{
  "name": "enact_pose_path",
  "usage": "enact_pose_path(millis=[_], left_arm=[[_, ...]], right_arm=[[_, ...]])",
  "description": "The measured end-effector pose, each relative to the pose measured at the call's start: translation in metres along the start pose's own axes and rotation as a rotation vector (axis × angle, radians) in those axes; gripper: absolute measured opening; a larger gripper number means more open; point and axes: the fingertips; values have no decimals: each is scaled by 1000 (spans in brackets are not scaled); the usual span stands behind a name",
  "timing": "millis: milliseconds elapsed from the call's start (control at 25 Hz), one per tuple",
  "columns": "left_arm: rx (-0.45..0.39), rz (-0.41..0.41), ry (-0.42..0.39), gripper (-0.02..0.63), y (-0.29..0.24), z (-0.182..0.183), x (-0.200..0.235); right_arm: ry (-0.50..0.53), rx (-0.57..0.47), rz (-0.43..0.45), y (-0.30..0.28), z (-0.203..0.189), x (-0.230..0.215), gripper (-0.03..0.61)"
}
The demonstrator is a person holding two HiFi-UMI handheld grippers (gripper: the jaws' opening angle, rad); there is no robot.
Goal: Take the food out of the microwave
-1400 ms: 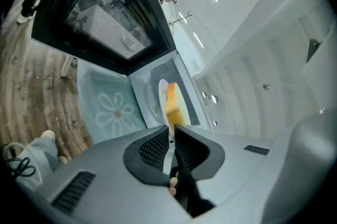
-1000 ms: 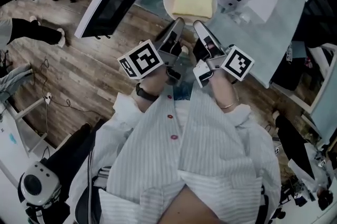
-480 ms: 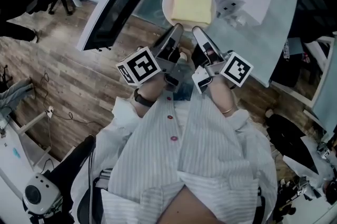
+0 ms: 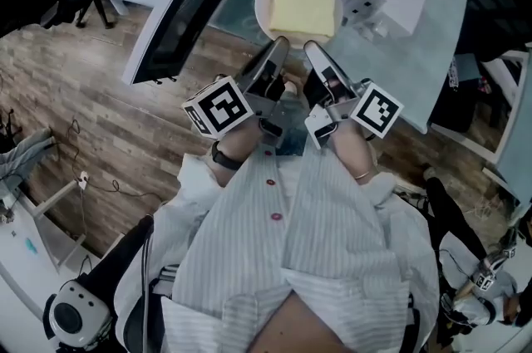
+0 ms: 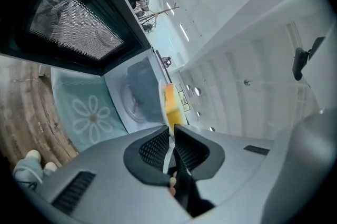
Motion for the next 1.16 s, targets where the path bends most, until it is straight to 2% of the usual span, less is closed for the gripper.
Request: enact_pose_path(millis=[1160], left_arm=[[-22, -1, 21, 40, 11, 3, 2]], right_arm=[[17, 22, -1, 2, -11, 5, 57]])
Point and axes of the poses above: the fingertips, and each gripper's own axes: y backward along the fingers, x to its left, z out of its top, and after that the axes turned 9 degrees about -x, right-handed
